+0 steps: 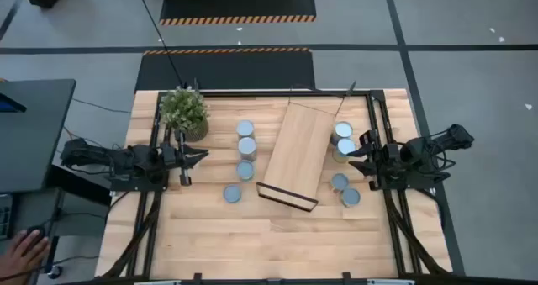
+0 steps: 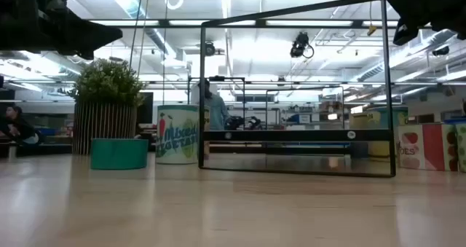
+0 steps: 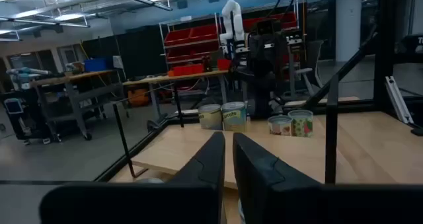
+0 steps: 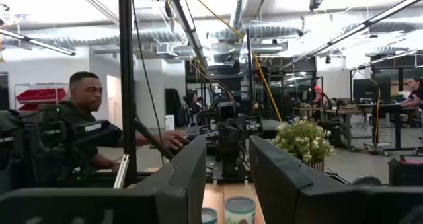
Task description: Pick and place cans onto a shelf
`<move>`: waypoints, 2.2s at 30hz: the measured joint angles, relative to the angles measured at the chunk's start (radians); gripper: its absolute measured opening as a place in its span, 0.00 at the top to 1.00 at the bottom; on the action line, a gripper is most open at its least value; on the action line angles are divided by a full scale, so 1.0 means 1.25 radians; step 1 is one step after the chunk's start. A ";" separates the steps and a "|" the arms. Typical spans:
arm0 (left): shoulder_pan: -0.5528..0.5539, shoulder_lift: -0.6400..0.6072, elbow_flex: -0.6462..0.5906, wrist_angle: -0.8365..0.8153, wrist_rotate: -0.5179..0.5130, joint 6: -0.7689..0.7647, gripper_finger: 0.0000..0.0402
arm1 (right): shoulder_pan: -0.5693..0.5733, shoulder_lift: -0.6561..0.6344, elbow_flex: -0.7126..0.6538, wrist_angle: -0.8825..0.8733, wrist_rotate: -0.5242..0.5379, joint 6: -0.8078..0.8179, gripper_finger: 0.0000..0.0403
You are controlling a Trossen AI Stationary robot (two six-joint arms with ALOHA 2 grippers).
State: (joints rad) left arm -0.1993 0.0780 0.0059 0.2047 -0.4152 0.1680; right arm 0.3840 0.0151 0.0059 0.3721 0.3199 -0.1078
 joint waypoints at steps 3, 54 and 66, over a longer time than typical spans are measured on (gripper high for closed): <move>0.000 0.000 0.000 0.000 0.000 0.000 0.90 | 0.000 0.000 0.000 0.000 0.000 0.000 0.70; 0.000 0.000 0.000 0.149 0.001 -0.130 0.90 | 0.000 0.000 0.000 0.000 0.000 0.000 0.70; 0.029 0.111 0.101 0.070 -0.025 -0.186 0.87 | -0.001 0.000 0.000 0.035 0.023 -0.059 0.70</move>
State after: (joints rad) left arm -0.1636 0.2173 0.1321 0.2923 -0.4459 -0.0639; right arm 0.3832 0.0145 0.0059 0.4161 0.3481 -0.1817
